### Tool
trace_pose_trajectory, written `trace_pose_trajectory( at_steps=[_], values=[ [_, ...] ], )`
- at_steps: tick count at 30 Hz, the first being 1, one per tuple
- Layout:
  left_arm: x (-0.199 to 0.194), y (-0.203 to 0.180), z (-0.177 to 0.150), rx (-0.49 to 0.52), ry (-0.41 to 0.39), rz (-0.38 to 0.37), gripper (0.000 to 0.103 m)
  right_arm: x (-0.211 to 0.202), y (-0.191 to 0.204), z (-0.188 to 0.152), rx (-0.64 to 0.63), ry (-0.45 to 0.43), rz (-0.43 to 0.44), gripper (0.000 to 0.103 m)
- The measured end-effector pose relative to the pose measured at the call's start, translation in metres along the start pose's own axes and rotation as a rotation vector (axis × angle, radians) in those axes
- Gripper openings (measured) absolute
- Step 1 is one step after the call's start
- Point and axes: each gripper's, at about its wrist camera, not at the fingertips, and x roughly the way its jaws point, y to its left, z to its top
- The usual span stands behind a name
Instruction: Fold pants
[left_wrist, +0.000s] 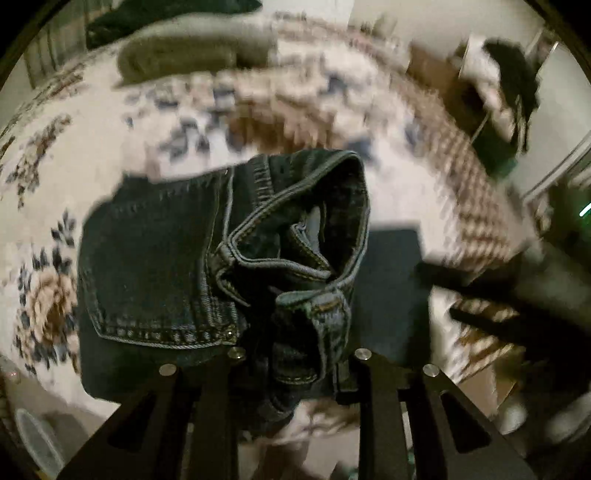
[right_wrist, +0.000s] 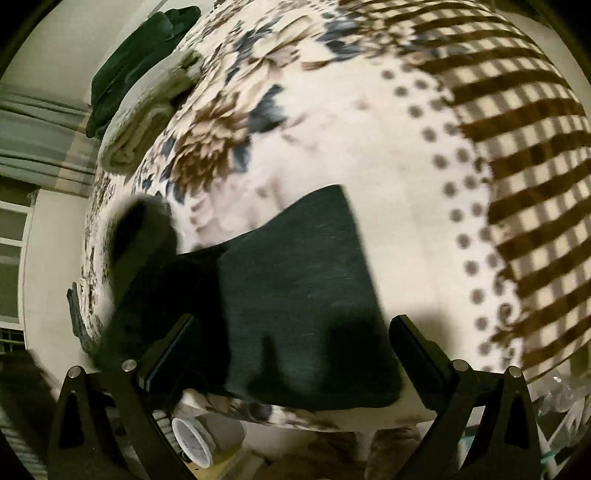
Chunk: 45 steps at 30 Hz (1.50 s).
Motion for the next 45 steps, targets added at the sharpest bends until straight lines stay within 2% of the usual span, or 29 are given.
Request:
trace_pose_trajectory(
  at_steps=[2,4,6,8,9,11,13,18,24,31,32,33,34,35,36,38,41,42,45],
  values=[
    [0.0,-0.005,0.0,0.022,0.035,0.029,0.023,-0.005,-0.009,0.002,0.019,0.003,0.03,0.103],
    [-0.007,-0.007,0.004,0.04,0.062,0.033,0.034,-0.009,-0.014,0.005,0.034,0.004,0.063,0.103],
    [-0.017,-0.008,0.005,0.031,0.089,0.028,0.057,-0.01,-0.014,0.008,0.053,0.011,0.118,0.103],
    [-0.024,-0.007,0.001,0.027,0.112,0.008,0.058,-0.006,-0.005,0.011,0.058,0.027,0.164,0.103],
    [-0.028,-0.005,0.001,0.024,0.127,0.015,0.066,-0.002,0.0,0.013,0.053,0.044,0.185,0.103],
    [-0.034,0.0,0.001,0.013,0.125,0.035,0.073,0.011,0.014,0.017,0.038,0.086,0.229,0.103],
    [-0.045,0.014,0.004,-0.041,0.129,0.032,0.073,0.022,0.024,0.018,0.028,0.121,0.26,0.103],
    [-0.051,0.047,0.014,-0.106,0.11,0.153,0.073,0.058,0.044,0.016,0.004,0.205,0.296,0.103],
    [-0.044,0.08,0.017,-0.144,0.117,0.286,0.073,0.076,0.052,0.011,-0.03,0.212,0.235,0.103],
    [-0.038,0.093,0.022,-0.127,0.147,0.382,0.073,0.087,0.056,0.011,-0.017,0.204,0.159,0.103],
    [-0.037,0.094,0.023,-0.126,0.15,0.394,0.073,0.087,0.056,0.01,-0.01,0.199,0.16,0.101],
    [-0.037,0.095,0.024,-0.126,0.152,0.401,0.073,0.086,0.055,0.01,0.001,0.19,0.166,0.092],
    [-0.036,0.095,0.025,-0.127,0.153,0.406,0.073,0.087,0.055,0.009,0.009,0.184,0.16,0.065],
    [-0.035,0.096,0.025,-0.127,0.155,0.414,0.073,0.086,0.053,0.008,0.011,0.181,0.151,0.043],
    [-0.034,0.096,0.026,-0.127,0.157,0.419,0.073,0.085,0.052,0.006,0.013,0.178,0.149,0.03],
    [-0.032,0.096,0.028,-0.125,0.164,0.415,0.077,0.077,0.052,0.004,-0.005,0.14,0.141,0.02],
    [-0.03,0.092,0.029,-0.121,0.162,0.411,0.083,0.06,0.057,0.0,-0.049,0.093,0.123,0.017],
    [-0.029,0.091,0.029,-0.119,0.162,0.406,0.084,0.055,0.057,0.0,-0.057,0.083,0.119,0.012],
    [-0.027,0.086,0.028,-0.116,0.164,0.388,0.084,0.039,0.053,0.002,-0.041,0.065,0.134,0.01]
  ],
)
